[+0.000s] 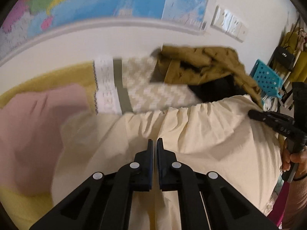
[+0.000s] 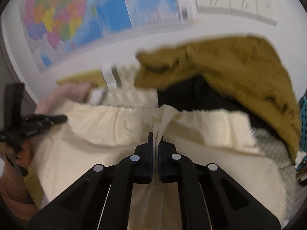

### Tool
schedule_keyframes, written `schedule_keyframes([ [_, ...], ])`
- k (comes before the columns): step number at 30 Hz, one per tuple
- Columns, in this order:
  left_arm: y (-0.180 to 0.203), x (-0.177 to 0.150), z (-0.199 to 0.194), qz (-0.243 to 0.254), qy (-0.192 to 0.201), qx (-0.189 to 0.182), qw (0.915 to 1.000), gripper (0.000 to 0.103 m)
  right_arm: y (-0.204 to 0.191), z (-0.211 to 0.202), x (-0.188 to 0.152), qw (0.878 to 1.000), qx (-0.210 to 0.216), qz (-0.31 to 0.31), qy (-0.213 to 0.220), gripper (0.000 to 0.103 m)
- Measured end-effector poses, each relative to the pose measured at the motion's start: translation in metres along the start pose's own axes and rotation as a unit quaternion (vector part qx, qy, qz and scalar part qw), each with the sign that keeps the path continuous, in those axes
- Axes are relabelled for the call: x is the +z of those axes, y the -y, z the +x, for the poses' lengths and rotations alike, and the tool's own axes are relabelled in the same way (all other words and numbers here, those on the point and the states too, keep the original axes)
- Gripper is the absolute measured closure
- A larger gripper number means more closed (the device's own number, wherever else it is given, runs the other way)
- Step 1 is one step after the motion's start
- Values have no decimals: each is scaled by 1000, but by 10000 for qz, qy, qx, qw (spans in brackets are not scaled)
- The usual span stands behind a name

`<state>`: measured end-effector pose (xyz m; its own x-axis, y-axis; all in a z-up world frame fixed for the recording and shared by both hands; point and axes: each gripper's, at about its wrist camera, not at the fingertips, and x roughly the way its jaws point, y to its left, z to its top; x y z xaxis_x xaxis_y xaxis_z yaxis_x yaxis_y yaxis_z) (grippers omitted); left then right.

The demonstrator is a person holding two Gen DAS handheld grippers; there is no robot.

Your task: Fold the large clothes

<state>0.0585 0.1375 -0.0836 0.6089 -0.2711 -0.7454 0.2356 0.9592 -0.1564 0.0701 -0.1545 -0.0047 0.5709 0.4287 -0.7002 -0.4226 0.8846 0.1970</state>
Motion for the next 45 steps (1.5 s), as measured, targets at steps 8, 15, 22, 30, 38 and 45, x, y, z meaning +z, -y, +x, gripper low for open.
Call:
schedule_keyframes([
  [8, -9, -18, 15, -38, -18, -152, 9999, 96, 13, 16, -14, 9992, 147, 238, -280, 82],
  [15, -6, -31, -37, 132, 610, -69, 9980, 69, 10, -43, -19, 9982, 354, 158, 468, 49],
  [22, -23, -48, -26, 37, 306, -44, 9995, 68, 32, -11, -27, 9993, 96, 322, 181, 48],
  [30, -51, -45, -8, -589, 154, -345, 9975, 82, 46, -1, -32, 9988, 132, 460, 103, 37],
  [38, -21, -61, -54, 21, 700, 211, 9973, 58, 44, -70, -52, 9965, 178, 455, 685, 21],
  [45, -27, -86, -53, -75, 626, 160, 9979, 54, 89, -52, -76, 9919, 107, 1194, 427, 28],
])
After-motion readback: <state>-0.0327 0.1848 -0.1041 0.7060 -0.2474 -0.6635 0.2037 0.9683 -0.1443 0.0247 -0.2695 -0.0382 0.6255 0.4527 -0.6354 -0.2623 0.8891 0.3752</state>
